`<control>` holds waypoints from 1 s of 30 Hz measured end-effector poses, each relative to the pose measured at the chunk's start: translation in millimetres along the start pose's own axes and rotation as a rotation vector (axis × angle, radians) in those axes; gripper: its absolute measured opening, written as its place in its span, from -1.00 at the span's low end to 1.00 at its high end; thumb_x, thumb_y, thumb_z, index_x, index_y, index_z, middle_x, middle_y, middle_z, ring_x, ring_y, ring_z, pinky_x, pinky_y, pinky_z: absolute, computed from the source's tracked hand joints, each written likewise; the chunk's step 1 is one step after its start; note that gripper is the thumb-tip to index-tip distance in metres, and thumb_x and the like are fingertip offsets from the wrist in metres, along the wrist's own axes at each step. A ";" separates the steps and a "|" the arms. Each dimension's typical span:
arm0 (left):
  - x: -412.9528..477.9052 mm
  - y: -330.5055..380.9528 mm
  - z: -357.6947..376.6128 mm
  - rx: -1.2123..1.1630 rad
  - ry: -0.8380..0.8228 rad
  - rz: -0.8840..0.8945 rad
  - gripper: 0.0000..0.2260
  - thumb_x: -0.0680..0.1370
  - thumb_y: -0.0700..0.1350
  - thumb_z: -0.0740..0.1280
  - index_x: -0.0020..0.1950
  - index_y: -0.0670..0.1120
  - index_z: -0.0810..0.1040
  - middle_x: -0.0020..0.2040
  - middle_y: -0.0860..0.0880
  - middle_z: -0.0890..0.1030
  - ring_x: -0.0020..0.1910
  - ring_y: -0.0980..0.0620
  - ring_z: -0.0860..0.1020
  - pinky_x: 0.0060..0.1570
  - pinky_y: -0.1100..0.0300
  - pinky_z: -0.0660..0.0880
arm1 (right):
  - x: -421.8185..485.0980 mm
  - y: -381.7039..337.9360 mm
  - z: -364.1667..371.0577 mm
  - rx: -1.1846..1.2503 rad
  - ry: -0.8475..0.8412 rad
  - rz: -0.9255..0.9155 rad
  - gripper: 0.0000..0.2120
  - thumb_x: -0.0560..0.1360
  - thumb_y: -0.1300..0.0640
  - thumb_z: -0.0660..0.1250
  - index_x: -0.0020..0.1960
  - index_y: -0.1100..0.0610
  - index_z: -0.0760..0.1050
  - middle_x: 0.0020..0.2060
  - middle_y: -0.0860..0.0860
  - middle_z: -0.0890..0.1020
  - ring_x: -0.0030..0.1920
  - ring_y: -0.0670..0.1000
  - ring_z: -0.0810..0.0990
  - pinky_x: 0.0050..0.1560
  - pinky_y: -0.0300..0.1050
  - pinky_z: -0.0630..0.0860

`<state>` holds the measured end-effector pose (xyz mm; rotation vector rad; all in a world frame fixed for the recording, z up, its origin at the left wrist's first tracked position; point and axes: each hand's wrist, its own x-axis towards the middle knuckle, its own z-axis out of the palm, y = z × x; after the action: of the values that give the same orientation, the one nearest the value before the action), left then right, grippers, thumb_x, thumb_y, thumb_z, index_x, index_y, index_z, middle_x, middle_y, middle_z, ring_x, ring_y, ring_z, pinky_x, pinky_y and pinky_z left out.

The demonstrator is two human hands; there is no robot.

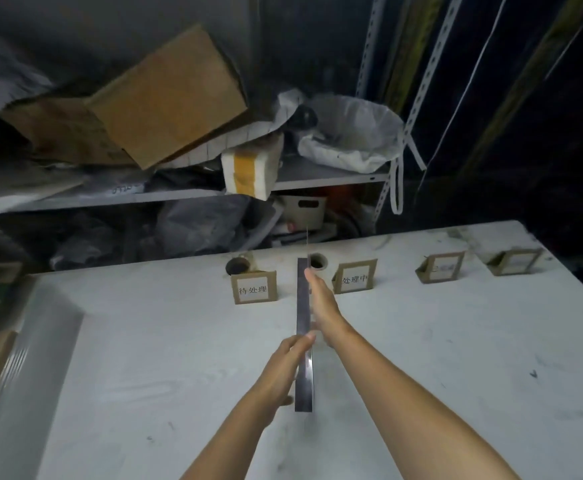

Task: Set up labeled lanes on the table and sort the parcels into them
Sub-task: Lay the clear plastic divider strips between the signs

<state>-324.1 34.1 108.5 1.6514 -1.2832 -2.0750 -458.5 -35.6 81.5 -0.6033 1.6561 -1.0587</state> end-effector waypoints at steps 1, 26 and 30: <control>9.0 -2.0 3.6 -0.001 0.009 -0.010 -0.48 0.52 0.39 0.19 0.41 0.18 0.35 0.41 0.08 0.38 0.34 -0.06 0.40 0.31 -0.14 0.41 | 7.3 4.6 -2.5 0.001 -0.017 0.007 -0.53 0.62 -0.28 0.11 0.44 -0.09 0.38 0.26 -0.12 0.47 0.25 -0.06 0.42 0.33 -0.06 0.33; 52.4 -28.1 32.0 0.044 0.116 0.058 -0.58 0.61 0.28 0.17 0.39 0.13 0.39 0.28 0.14 0.45 0.27 0.09 0.41 0.38 0.01 0.35 | 41.4 18.7 -25.7 -0.184 -0.148 0.031 -0.45 0.63 -0.28 0.12 0.51 -0.03 0.33 0.46 -0.04 0.41 0.40 0.05 0.41 0.42 0.12 0.39; 52.4 -30.0 33.4 0.030 0.132 0.066 -0.61 0.61 0.27 0.19 0.38 0.14 0.41 0.30 0.13 0.48 0.31 0.06 0.45 0.35 0.03 0.38 | 38.5 19.2 -27.1 -0.194 -0.152 0.039 -0.45 0.64 -0.28 0.10 0.52 -0.02 0.32 0.47 -0.02 0.41 0.42 0.08 0.40 0.39 0.08 0.41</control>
<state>-361.4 36.4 50.5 1.7031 -1.3139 -1.8840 -494.8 -47.7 48.1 -0.7561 1.6407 -0.8089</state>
